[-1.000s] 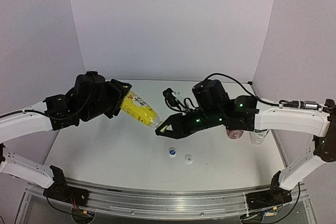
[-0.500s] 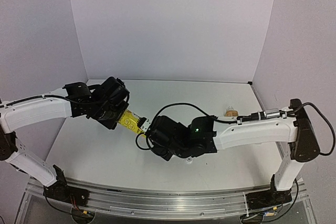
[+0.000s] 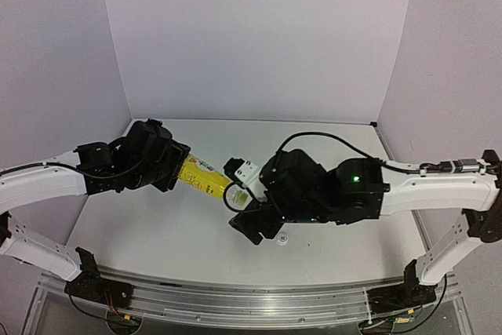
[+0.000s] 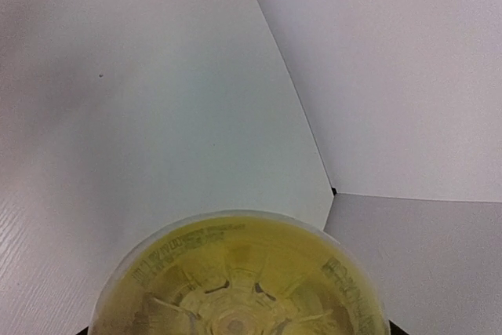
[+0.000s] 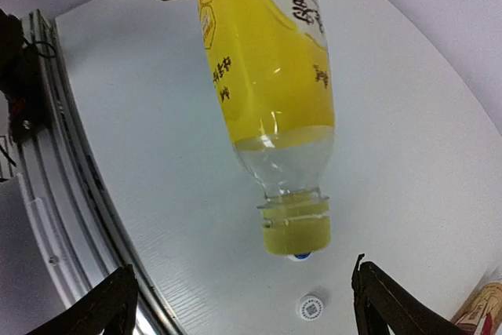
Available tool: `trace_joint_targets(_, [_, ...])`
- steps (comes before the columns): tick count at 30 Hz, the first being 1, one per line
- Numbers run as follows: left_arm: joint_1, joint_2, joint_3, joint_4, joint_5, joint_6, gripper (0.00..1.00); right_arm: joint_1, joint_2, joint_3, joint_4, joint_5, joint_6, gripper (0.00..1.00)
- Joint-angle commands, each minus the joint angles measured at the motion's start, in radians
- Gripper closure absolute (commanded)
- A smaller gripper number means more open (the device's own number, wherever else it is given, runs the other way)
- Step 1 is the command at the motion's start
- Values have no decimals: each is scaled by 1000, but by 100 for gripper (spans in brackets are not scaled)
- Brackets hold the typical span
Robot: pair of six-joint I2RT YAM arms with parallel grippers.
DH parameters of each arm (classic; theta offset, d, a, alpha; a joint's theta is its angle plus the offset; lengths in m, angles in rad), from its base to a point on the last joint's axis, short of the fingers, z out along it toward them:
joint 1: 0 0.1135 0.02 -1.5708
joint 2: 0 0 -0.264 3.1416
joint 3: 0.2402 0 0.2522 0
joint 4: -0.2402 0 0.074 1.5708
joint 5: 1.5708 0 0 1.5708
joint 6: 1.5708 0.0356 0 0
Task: Unscrew the bottle caps
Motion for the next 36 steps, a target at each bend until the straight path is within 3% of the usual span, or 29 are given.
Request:
trace_joint_targets(1, [0, -144, -136, 408, 21, 293, 100, -73, -156, -81, 23, -284, 198, 9])
trace_joint_targets(7, [0, -307, -335, 754, 76, 481, 100, -247, -238, -221, 293, -807, 481, 11])
trace_joint_targets(11, [0, -345, -379, 857, 122, 539, 100, -263, -202, -222, 408, -922, 594, 17])
trace_joint_targets(19, [0, -315, -368, 911, 173, 551, 100, -263, -128, -197, 544, -973, 681, 25])
trace_joint_targets(36, [0, -311, -382, 942, 185, 515, 100, -264, -116, -227, 619, -892, 749, 42])
